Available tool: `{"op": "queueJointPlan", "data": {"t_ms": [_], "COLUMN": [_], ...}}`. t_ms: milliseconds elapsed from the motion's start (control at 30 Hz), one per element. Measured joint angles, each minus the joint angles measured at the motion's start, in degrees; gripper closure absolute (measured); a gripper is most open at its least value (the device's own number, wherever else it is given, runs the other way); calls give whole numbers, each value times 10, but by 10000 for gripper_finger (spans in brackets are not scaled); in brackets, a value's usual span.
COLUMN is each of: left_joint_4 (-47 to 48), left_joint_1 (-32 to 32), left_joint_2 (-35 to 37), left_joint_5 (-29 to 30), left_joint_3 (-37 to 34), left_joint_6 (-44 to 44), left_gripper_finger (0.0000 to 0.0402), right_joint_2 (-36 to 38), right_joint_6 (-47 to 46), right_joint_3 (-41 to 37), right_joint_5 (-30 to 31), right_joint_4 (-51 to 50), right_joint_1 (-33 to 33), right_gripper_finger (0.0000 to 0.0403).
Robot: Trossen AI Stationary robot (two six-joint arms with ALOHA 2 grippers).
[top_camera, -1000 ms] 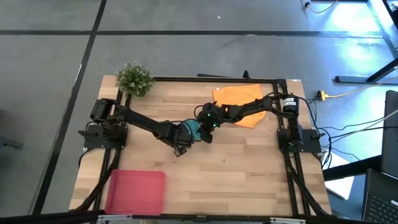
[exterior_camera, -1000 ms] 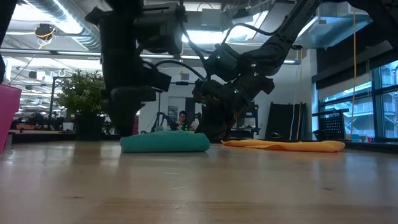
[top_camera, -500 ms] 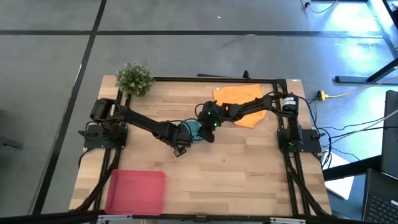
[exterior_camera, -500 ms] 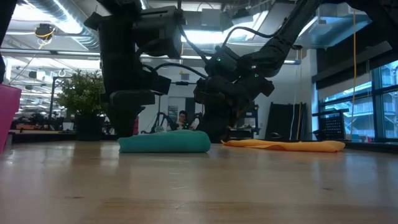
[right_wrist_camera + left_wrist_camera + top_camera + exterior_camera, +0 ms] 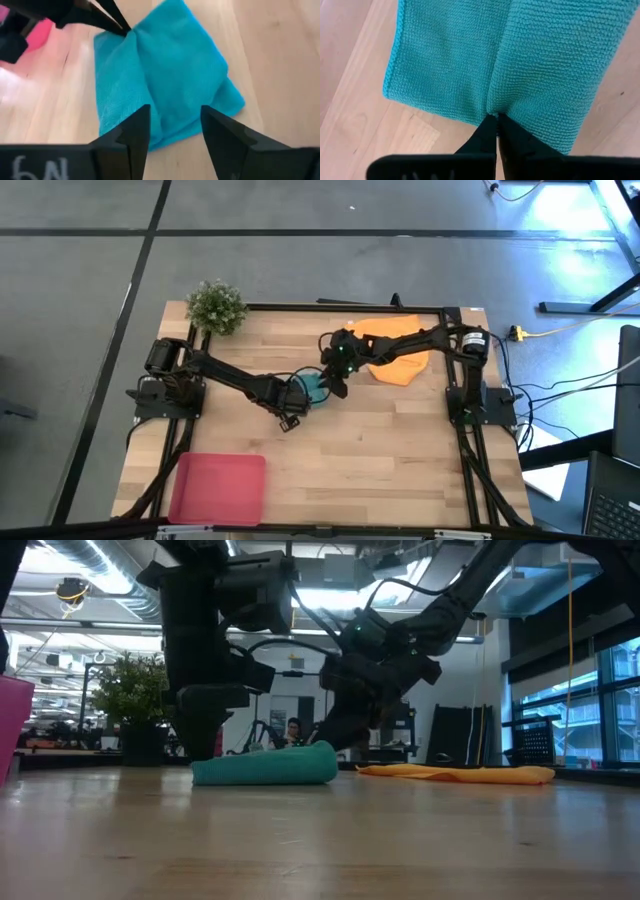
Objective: Roll microfiber towels into tight, uniform cylinder then place into a basket
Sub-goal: Roll the blue microfiber towel
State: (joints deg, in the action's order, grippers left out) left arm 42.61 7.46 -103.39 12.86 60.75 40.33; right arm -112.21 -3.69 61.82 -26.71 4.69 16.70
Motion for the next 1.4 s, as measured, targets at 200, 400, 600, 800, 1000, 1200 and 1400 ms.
{"op": "queueJointPlan", "data": {"t_ms": [200, 400, 600, 800, 1000, 1200, 1400], "left_joint_4": [1, 1, 0, -1, -2, -2, -2], "left_joint_1": [0, 0, 0, -3, -3, -3, -3], "left_joint_2": [0, 0, 0, 0, -1, -1, -1], "left_joint_5": [-1, -3, -5, -9, -8, -8, -8], "left_joint_3": [0, 0, 0, 0, 0, 0, 0], "left_joint_6": [0, 0, 0, 0, 0, 1, 1], "left_gripper_finger": [402, 402, 402, 402, 402, 402, 402], "right_joint_2": [29, 81, 153, 197, 199, 199, 199], "right_joint_6": [51, 100, 154, 268, 355, 357, 360], "right_joint_3": [-5, -30, -72, -122, -153, -145, -134], "right_joint_5": [40, 138, 161, 93, 107, 157, 188], "right_joint_4": [-27, -58, -62, -56, -12, 4, 4], "right_joint_1": [7, 14, 12, -49, -146, -192, -206], "right_gripper_finger": [229, 230, 230, 230, 230, 230, 216]}}
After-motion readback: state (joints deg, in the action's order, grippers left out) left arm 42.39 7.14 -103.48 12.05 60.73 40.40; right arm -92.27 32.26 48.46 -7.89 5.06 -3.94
